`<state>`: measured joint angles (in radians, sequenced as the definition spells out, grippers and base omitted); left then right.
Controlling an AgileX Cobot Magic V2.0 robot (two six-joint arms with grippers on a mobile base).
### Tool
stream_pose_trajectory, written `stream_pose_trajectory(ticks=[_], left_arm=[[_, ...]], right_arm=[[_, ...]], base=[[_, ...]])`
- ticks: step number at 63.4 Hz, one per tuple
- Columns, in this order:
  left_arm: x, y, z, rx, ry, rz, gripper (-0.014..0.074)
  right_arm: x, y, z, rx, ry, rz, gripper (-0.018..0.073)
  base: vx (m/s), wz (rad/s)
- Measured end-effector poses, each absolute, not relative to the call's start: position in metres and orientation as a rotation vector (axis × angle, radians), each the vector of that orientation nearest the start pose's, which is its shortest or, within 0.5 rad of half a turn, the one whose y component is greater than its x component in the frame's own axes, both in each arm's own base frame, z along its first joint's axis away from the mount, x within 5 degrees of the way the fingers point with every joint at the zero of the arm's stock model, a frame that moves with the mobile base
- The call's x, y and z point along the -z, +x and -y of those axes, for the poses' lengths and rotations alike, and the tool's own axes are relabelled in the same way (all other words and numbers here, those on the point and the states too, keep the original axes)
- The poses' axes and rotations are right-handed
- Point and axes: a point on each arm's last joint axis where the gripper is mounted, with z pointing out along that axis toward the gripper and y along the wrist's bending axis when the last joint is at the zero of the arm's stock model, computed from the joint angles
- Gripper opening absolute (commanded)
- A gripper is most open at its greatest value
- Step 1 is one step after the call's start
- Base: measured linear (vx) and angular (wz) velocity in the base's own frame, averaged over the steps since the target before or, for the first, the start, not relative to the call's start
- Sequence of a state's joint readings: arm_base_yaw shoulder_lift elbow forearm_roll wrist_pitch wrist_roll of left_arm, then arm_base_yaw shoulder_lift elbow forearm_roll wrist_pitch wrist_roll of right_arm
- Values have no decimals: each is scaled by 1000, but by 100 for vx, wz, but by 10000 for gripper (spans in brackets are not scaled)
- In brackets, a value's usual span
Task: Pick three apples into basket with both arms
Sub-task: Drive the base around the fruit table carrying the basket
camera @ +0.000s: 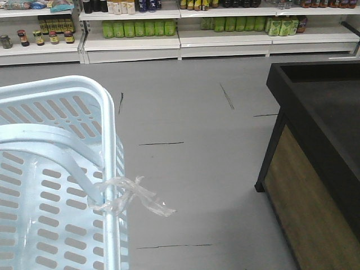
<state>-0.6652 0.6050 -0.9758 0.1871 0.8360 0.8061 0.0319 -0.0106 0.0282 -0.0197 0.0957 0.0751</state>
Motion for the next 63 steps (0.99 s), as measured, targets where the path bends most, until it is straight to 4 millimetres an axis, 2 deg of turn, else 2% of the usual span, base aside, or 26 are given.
stream_pose_trajectory(ticks=[63], left_arm=[[-413, 78, 45, -311, 1330, -1424, -6]], right_arm=[[-196, 57, -2, -67, 20, -1597, -9]], base=[[6, 11]])
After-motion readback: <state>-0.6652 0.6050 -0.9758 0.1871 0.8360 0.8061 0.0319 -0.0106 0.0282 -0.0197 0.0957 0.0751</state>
